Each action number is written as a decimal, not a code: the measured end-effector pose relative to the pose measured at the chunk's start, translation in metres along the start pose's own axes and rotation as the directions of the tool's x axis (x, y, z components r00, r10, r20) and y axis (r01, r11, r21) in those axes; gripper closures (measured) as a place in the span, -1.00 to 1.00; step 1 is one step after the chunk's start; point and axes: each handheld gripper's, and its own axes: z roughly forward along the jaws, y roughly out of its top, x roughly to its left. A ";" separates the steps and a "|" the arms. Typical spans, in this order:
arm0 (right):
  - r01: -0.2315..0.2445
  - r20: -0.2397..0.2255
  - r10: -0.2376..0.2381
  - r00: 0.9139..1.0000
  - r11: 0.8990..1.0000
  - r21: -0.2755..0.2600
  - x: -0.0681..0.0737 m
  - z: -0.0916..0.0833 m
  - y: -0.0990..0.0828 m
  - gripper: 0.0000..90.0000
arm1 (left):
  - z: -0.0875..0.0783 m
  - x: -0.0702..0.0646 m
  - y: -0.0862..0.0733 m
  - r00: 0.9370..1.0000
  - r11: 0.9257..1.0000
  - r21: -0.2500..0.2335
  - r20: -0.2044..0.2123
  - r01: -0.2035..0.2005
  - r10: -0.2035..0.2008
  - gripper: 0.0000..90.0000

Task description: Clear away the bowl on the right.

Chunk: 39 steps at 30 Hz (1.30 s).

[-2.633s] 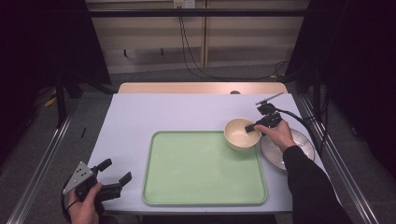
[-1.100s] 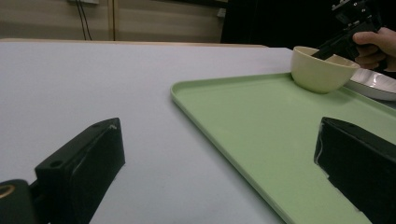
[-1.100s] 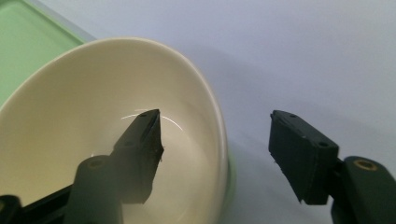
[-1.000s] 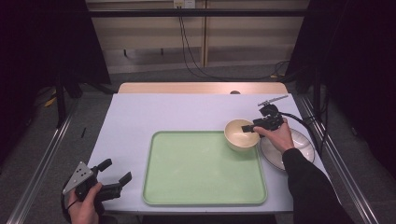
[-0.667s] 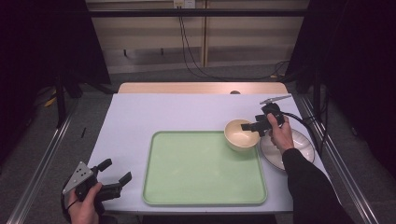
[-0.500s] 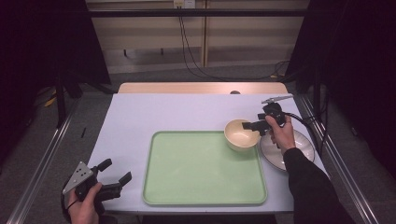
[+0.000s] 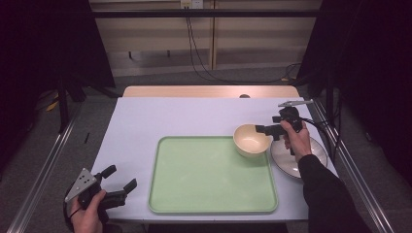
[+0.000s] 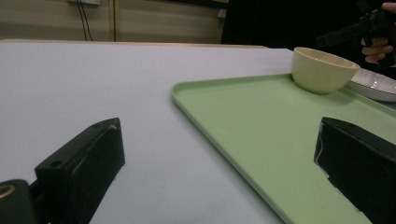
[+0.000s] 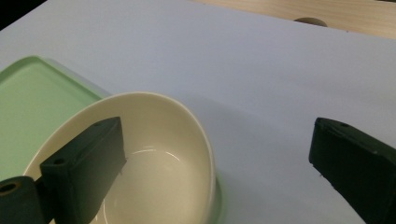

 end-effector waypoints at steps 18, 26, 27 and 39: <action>0.020 -0.002 -0.020 1.000 0.997 -0.069 0.005 -0.037 -0.015 -0.88 | 0.000 0.000 0.000 1.000 1.000 0.000 -0.006 0.001 -0.001 -0.96; 0.007 0.007 -0.006 1.000 0.996 -0.084 -0.001 -0.049 -0.027 -0.85 | 0.000 0.000 0.000 1.000 1.000 0.000 -0.006 0.001 -0.001 -0.96; 0.005 0.008 -0.004 1.000 0.996 -0.088 -0.002 -0.052 -0.029 -0.85 | 0.000 0.000 0.000 1.000 1.000 0.000 -0.006 0.003 -0.003 -0.96; 0.023 0.038 -0.018 0.999 0.993 -0.114 0.002 -0.071 -0.048 -0.89 | -0.001 0.000 0.000 1.000 1.000 0.001 -0.010 0.002 -0.002 -0.96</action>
